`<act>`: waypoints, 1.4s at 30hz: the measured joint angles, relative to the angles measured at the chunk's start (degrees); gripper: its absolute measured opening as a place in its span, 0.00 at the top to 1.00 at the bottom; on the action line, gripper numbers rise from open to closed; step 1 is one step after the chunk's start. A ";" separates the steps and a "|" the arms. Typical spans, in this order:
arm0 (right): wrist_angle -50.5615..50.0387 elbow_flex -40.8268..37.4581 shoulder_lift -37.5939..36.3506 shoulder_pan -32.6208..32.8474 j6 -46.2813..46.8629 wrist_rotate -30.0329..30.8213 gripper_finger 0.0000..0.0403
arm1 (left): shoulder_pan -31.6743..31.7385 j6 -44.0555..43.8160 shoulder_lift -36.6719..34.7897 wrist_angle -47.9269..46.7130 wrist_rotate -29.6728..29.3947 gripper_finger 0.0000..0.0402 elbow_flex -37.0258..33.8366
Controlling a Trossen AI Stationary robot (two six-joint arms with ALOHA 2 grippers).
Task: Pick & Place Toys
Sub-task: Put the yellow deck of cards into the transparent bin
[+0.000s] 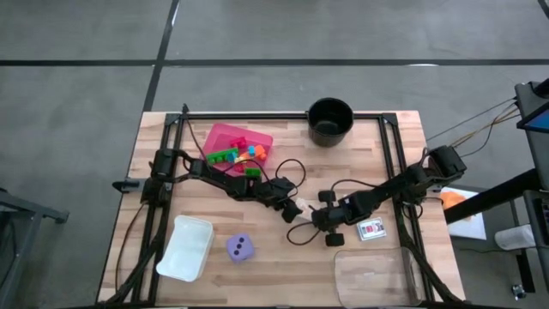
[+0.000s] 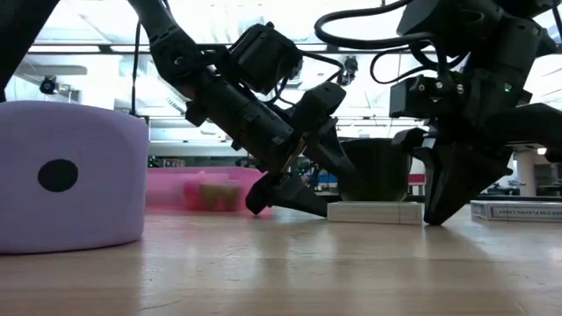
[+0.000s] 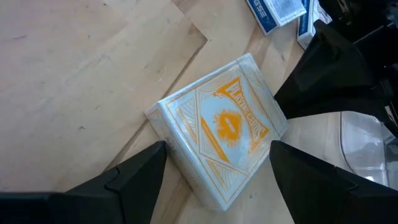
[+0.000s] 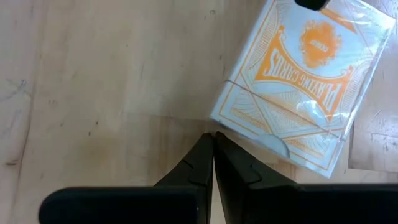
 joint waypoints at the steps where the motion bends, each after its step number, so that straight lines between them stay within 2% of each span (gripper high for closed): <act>1: 0.02 -0.01 -0.42 0.10 -0.02 0.19 0.96 | 0.00 0.14 0.00 -0.05 -0.02 0.27 -0.02; 8: -1.15 -0.35 -4.37 1.44 0.18 5.79 0.96 | 0.00 0.63 -0.04 0.06 -0.26 0.27 -0.33; 24: 1.41 -0.07 -4.69 1.55 0.27 7.05 0.96 | 0.00 1.30 -0.04 0.23 -0.97 0.27 -0.38; 35: 4.21 0.52 0.78 1.06 0.88 1.88 0.96 | -0.04 1.28 -0.04 0.23 -1.11 0.27 -0.39; 42: 4.23 0.58 1.84 1.06 1.65 0.88 0.96 | -0.14 1.28 -0.07 -0.05 0.17 0.27 -0.37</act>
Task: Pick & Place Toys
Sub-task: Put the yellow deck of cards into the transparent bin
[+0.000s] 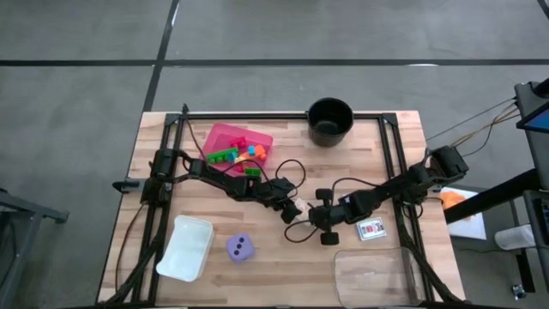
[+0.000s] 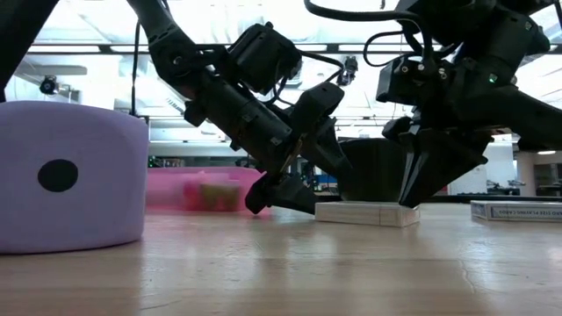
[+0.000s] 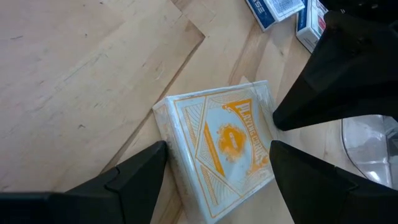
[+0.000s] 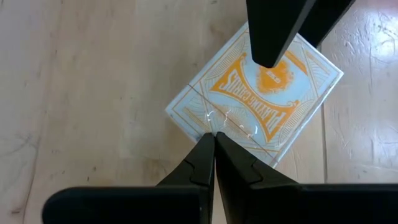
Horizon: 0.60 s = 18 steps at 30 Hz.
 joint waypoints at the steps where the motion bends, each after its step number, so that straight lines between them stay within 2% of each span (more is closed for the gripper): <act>1: -0.06 0.00 0.00 0.00 0.03 -0.34 0.96 | -0.05 0.02 0.00 -0.09 0.10 0.27 0.00; 8: -0.55 -0.11 -0.02 -0.07 1.12 -2.63 0.96 | -0.06 0.94 -0.22 -2.68 1.64 0.27 0.09; 11: -1.67 -0.96 0.16 0.16 1.54 -6.25 0.96 | -0.10 1.55 -0.26 -3.10 1.82 0.27 0.09; 18: -0.51 -1.95 0.11 0.15 2.29 -5.89 0.96 | -0.15 1.25 -0.20 -2.08 1.78 0.27 0.04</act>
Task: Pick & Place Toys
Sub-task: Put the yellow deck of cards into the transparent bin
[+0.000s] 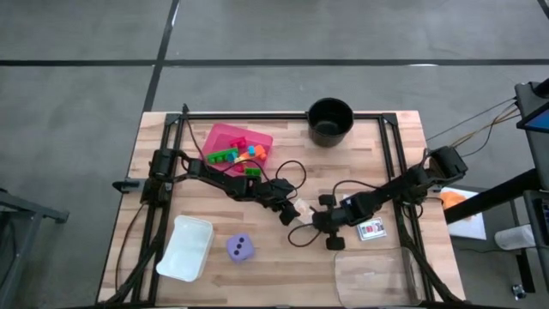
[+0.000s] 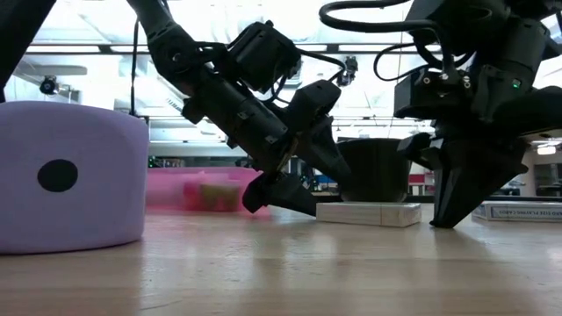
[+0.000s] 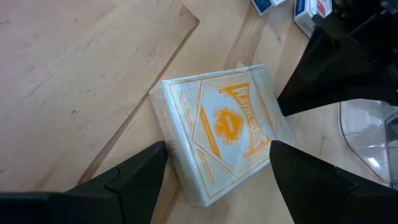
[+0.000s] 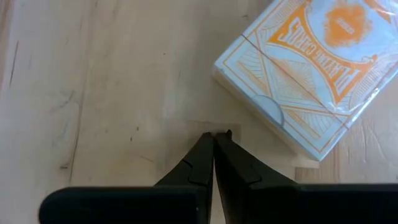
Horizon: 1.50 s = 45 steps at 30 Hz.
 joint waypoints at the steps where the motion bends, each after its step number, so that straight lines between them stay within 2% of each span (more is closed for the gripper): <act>1: 0.02 0.00 0.00 0.00 -0.02 -0.02 0.96 | 0.00 -0.10 0.00 -0.02 0.00 0.27 0.00; 8: -0.35 -0.38 -3.80 0.91 -0.38 4.18 0.96 | 0.00 0.49 0.00 -0.44 0.15 0.27 0.00; 15: -2.67 -0.84 -10.45 2.50 0.13 12.13 0.96 | 0.00 0.90 0.00 -0.42 0.11 0.27 0.00; 28: 3.28 -1.20 -5.08 2.26 -1.07 12.28 0.96 | 0.72 4.22 -0.28 -3.27 0.10 0.27 0.15; 38: 2.13 -1.36 -7.26 2.36 -0.98 13.35 0.96 | 2.19 7.76 -2.48 -8.96 0.06 0.27 0.19; 45: 2.14 -1.33 -7.48 2.36 -0.90 13.58 0.96 | 2.82 9.58 -4.79 -14.50 -4.76 0.27 -0.07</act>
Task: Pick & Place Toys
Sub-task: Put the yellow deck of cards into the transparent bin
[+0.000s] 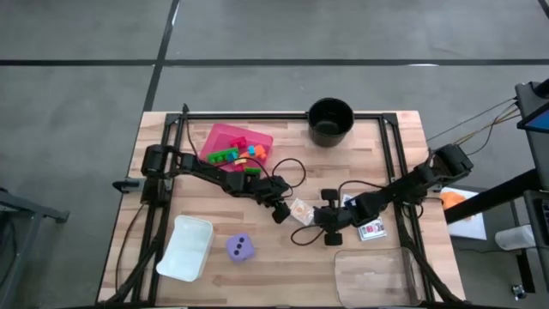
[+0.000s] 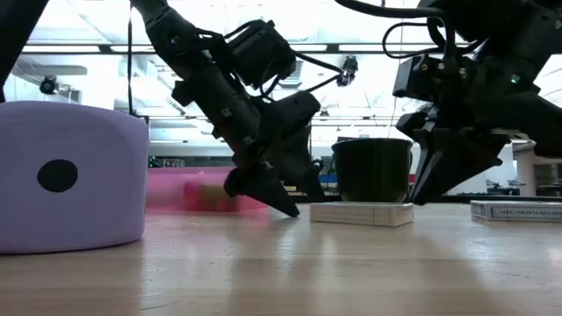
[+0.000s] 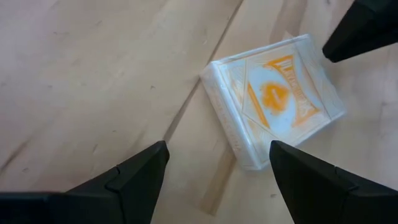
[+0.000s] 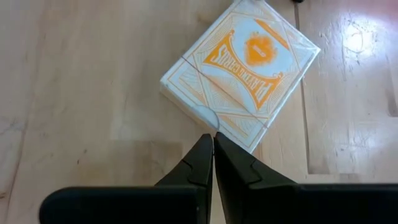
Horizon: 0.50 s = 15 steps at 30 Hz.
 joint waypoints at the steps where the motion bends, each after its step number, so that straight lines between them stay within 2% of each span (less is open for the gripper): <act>1: 0.24 0.00 0.00 0.00 -0.15 0.05 0.96 | 0.00 0.03 0.00 -0.05 -0.23 0.27 0.00; 11: 4.75 0.02 0.05 -0.56 -3.53 1.07 0.96 | 0.07 -0.55 0.13 0.30 -0.12 0.27 -0.04; 15: 5.63 -0.07 2.49 -1.21 -3.15 -0.18 0.96 | -0.17 -1.64 0.13 1.33 -0.07 0.27 -0.15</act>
